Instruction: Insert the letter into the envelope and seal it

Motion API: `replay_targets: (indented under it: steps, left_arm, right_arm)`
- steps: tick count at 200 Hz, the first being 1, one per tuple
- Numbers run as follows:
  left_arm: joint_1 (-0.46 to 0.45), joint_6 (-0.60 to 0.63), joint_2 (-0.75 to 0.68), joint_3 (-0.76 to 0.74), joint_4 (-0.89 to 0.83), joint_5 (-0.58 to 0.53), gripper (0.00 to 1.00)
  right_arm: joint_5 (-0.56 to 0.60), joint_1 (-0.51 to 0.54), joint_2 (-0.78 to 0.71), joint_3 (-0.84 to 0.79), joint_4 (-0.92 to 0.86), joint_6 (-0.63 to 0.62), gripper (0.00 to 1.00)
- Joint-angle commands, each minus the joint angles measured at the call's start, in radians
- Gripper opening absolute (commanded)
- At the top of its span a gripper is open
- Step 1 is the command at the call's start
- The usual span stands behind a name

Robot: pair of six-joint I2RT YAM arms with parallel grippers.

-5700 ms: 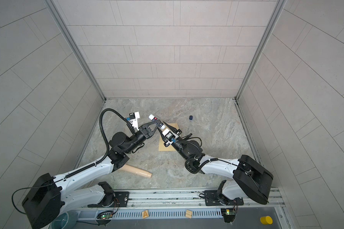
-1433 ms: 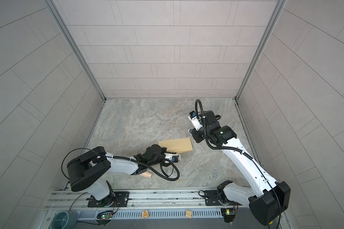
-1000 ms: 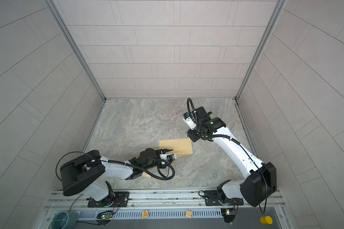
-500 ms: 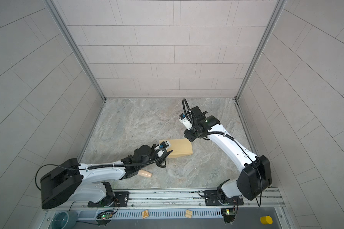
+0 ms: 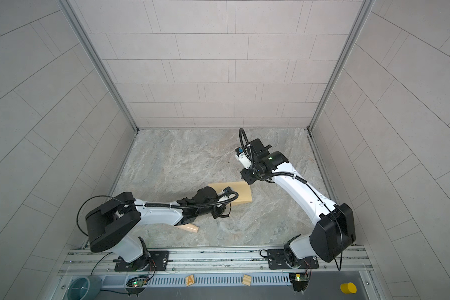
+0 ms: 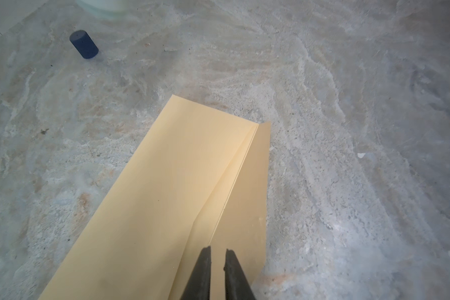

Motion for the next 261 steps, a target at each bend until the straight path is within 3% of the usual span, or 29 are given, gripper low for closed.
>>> replay_targets:
  steps: [1,102,168,205,221,252,261]
  left_arm:
    - [-0.007,-0.007,0.031,0.020,-0.027,-0.013,0.14]
    - [-0.023,-0.060,0.080,0.003,-0.009,-0.027,0.11]
    - [-0.008,-0.173,-0.151,-0.073,0.075,-0.102,0.18]
    - [0.071,-0.303,-0.236,-0.140,0.122,-0.098,0.19]
    - [0.118,-0.372,-0.240,-0.151,0.119,-0.072,0.16]
    - [0.183,-0.488,-0.220,-0.159,0.119,-0.030,0.00]
    - [0.198,-0.520,-0.215,-0.164,0.124,-0.019,0.00]
  right_arm:
    - [-0.006,0.006,0.004,-0.004,0.012,0.010,0.00]
    - [-0.043,0.016,0.049,0.003,-0.022,0.010,0.00]
    - [-0.014,0.062,0.130,0.081,-0.119,-0.008,0.00]
    - [0.001,0.096,0.196,0.140,-0.167,-0.009,0.00]
    - [0.003,0.111,0.230,0.167,-0.185,-0.015,0.00]
    - [0.011,0.141,0.329,0.267,-0.276,-0.034,0.00]
    - [0.029,0.155,0.358,0.293,-0.297,-0.034,0.00]
